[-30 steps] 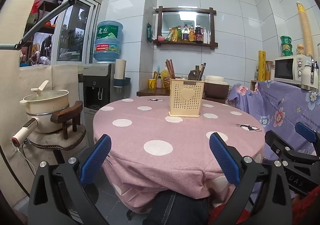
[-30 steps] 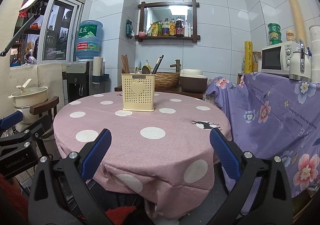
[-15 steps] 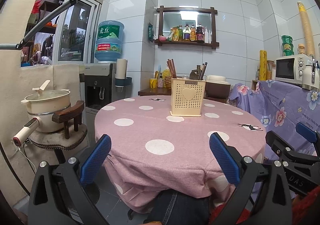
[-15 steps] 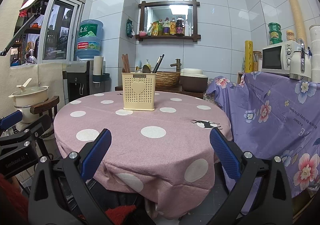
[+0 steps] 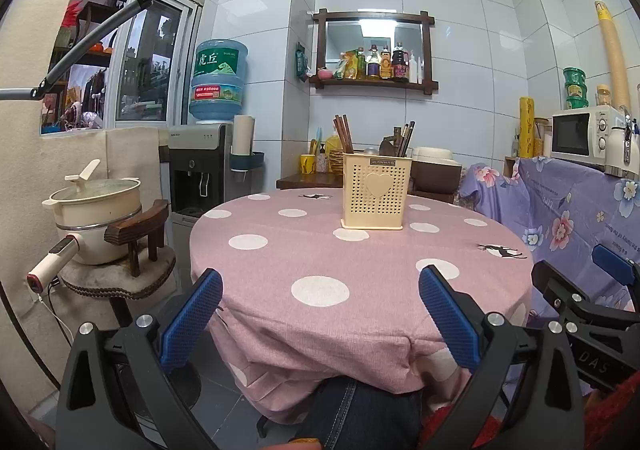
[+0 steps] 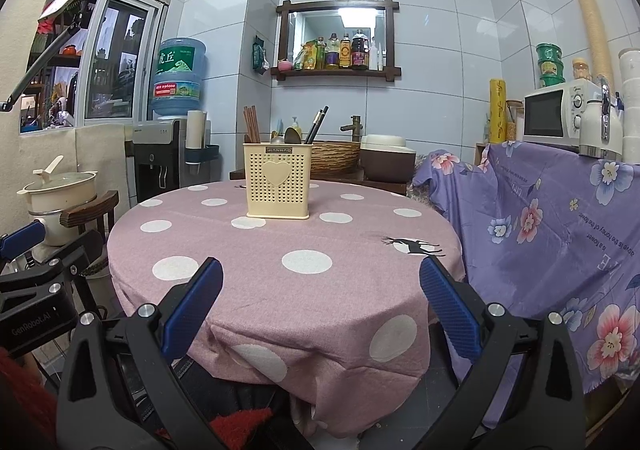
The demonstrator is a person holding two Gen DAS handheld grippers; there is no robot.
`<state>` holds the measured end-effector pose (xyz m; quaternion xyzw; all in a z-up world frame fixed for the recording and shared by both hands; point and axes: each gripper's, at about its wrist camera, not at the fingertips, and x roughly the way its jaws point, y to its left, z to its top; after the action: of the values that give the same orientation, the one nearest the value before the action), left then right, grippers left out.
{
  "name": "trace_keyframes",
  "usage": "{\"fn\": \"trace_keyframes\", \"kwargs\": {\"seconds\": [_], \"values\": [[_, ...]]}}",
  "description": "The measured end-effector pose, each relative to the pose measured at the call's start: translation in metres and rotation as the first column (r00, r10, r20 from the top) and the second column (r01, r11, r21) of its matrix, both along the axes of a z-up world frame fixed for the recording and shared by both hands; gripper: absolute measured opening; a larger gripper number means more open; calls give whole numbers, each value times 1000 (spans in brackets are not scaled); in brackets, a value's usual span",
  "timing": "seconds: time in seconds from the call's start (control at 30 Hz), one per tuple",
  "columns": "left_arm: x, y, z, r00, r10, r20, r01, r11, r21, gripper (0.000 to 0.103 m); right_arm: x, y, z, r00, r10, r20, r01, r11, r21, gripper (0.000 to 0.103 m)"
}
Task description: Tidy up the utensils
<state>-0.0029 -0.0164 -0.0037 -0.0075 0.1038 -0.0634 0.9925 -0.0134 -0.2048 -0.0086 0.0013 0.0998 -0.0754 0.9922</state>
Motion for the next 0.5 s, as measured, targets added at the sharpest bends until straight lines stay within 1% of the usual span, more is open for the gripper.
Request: {"fn": "trace_keyframes", "kwargs": {"seconds": [0.5], "values": [[-1, 3, -5, 1000, -4, -7, 4, 1000, 1, 98, 1, -1, -1, 1000, 3, -5, -3, 1000, 1, 97]]}}
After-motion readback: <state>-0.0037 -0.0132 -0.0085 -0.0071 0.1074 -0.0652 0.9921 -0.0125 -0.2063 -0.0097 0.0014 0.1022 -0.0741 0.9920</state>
